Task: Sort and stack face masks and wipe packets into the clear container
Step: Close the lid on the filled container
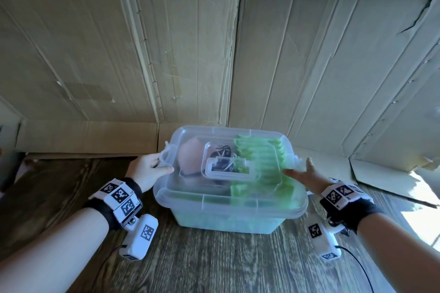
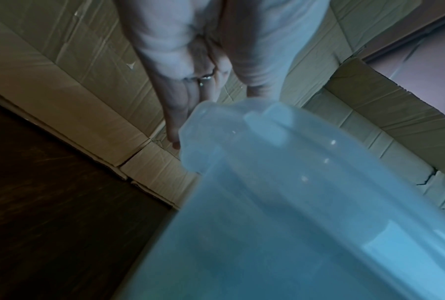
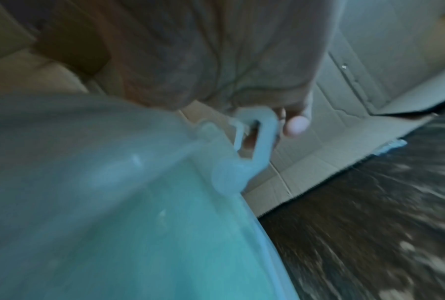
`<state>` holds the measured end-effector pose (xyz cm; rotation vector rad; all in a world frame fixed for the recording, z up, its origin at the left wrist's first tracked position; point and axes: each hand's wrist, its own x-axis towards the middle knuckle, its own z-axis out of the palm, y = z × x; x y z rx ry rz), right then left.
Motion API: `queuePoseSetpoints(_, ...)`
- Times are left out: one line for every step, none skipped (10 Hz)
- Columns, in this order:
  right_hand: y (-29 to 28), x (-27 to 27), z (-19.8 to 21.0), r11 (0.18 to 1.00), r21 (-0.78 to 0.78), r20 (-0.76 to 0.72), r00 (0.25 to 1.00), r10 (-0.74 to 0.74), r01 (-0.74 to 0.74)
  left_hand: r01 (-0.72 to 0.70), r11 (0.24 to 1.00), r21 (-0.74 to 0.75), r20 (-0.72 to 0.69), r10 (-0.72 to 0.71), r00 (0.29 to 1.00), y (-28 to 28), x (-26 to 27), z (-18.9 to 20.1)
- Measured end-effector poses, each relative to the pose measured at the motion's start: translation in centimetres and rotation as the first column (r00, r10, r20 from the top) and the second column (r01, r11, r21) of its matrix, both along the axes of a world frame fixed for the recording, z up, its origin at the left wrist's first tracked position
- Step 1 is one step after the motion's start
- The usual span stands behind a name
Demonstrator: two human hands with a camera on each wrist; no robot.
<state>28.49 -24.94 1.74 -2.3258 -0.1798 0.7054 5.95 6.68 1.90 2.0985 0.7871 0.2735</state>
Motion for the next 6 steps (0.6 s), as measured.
queuePoseSetpoints(0.3, -0.3, 0.3, 0.976, -0.205, 0.219, 0.969, 0.118, -0.073, -0.013, 1.0, 0.014, -0.005, 0.013, 1.0, -0.2, 0.0, 0.0)
queuePoseSetpoints(1.0, -0.4, 0.9, 0.954, -0.291, 0.228, 0.964, 0.134, -0.064, -0.031, 1.0, 0.002, -0.001, 0.031, 1.0, -0.4, 0.1, 0.1)
queuePoseSetpoints(1.7, -0.6, 1.4, 0.918, -0.389, 0.273, 0.943, 0.191, -0.074, -0.03, 1.0, -0.003, 0.012, 0.03, 0.999, -0.7, 0.2, 0.2)
queuePoseSetpoints(2.3, -1.4, 2.0, 0.886, -0.454, 0.287, 0.926, 0.244, -0.093, -0.029, 1.0, 0.004, 0.029, 0.028, 0.999, -0.8, 0.1, 0.5)
queuePoseSetpoints(2.3, -1.4, 2.0, 0.869, -0.484, 0.258, 0.933, 0.25, -0.099, 0.024, 1.0, 0.006, 0.002, -0.024, 1.0, -0.9, 0.1, 0.5)
queuePoseSetpoints(1.9, -1.2, 2.9, 0.842, -0.518, 0.222, 0.928, 0.298, -0.147, -0.019, 1.0, -0.008, -0.223, 0.016, 0.975, 1.0, -2.5, -0.7)
